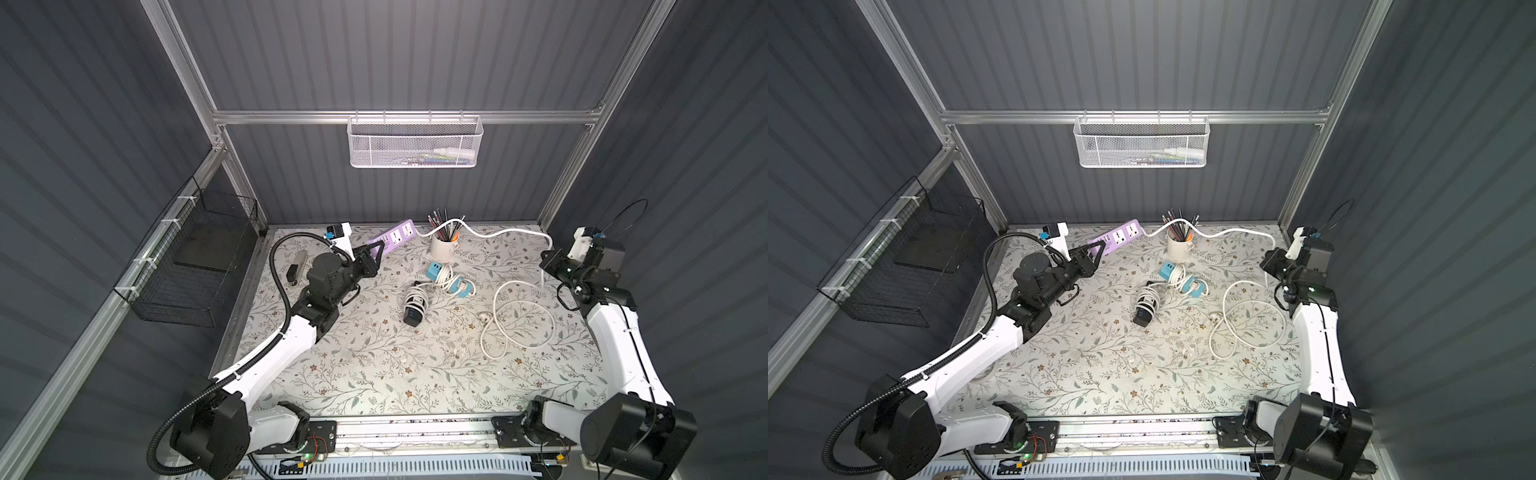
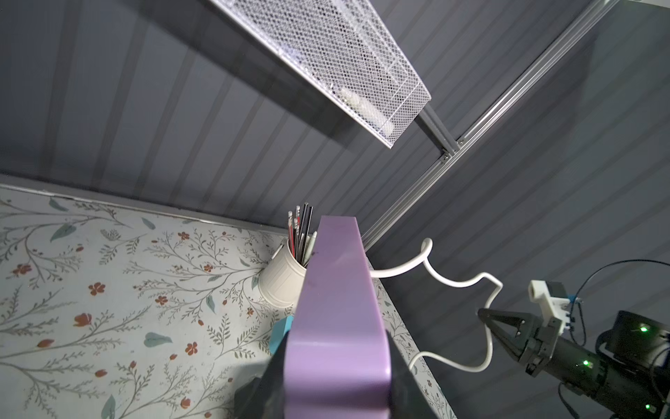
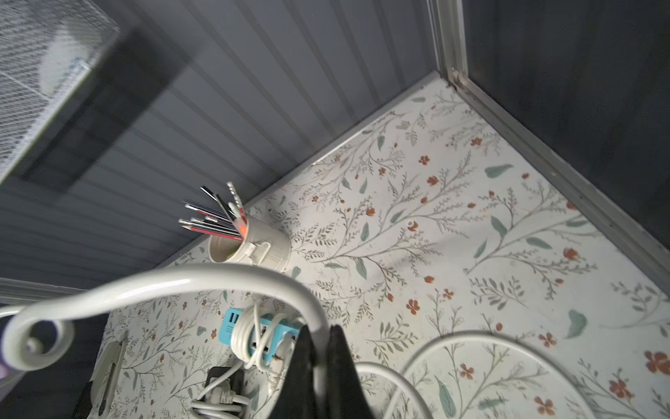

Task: Unwrap the cord wrapped around the power strip
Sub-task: Unwrap the power cord from the power strip.

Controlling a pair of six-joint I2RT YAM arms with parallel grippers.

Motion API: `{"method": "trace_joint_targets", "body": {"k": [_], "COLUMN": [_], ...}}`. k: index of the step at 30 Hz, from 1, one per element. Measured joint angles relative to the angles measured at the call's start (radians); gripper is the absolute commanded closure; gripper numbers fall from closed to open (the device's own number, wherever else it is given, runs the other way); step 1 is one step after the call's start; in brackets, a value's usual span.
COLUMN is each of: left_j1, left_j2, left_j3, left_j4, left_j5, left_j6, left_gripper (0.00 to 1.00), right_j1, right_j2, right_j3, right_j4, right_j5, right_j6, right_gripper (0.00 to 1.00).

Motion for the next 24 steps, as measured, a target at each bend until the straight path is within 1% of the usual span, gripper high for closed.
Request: {"method": "trace_joint_targets", "body": {"k": [4,10,17,24], "left_j1": [-0.002,-0.002,-0.002,-0.002], "left_j2": [0.0,0.0,0.0,0.001], "left_j3": [0.013,0.035,0.084,0.092], "left_j4": [0.001,-0.008,-0.011,-0.012], "left_j5": [0.002,0.005,0.018,0.025], "left_j6": [0.01,0.022,0.037,0.047], "left_gripper": [1.0,1.0,1.0,1.0], "right_j1": [-0.001,0.0,0.006,0.024], "right_j2": [0.045,0.168,0.288,0.391], "right_j3": [-0.081,-0.146,-0.148,-0.086], "right_j4": [-0.004,0.027,0.062,0.039], "right_j5": [0.009,0.016,0.038,0.116], "right_j6": [0.013,0.03,0.03,0.025], "right_gripper": [1.0,1.0,1.0,1.0]}}
